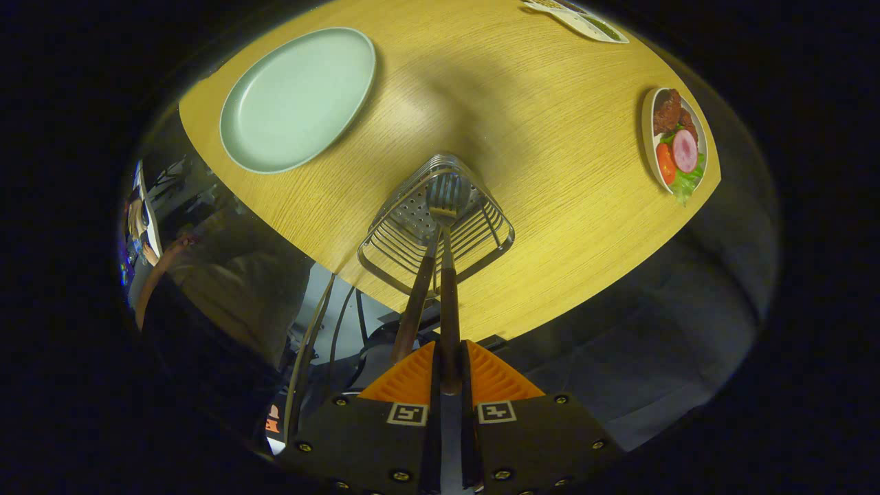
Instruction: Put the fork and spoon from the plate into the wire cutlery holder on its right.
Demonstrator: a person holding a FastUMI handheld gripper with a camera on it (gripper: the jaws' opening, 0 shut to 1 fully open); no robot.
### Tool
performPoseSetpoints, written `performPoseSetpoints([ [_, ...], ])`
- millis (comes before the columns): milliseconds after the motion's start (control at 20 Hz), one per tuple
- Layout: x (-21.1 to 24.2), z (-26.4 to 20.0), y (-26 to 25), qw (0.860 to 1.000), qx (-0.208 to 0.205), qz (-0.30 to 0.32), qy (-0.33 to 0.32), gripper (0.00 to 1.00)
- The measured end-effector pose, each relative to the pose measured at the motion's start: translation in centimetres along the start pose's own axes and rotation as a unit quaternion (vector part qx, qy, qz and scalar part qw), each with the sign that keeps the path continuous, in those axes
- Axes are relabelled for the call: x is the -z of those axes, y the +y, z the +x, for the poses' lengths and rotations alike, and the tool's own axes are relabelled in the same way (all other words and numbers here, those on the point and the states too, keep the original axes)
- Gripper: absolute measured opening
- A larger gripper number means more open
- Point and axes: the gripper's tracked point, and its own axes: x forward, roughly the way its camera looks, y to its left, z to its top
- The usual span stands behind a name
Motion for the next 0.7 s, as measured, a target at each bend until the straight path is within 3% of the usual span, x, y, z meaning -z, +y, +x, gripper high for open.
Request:
performPoseSetpoints([
  [250,0.2,-2.7,1.0,0.99,-0.025,0.07,-0.12,0.17],
  [400,0.3,-5.2,1.5,0.967,-0.021,0.121,-0.222,0.19],
  [500,-0.2,-7.5,2.5,0.933,-0.012,0.163,-0.32,0.18],
  [600,-1.0,-11.2,3.5,0.876,-0.001,0.206,-0.436,0.18],
  [700,-0.7,-14.4,4.3,0.818,0.035,0.246,-0.519,0.19],
])
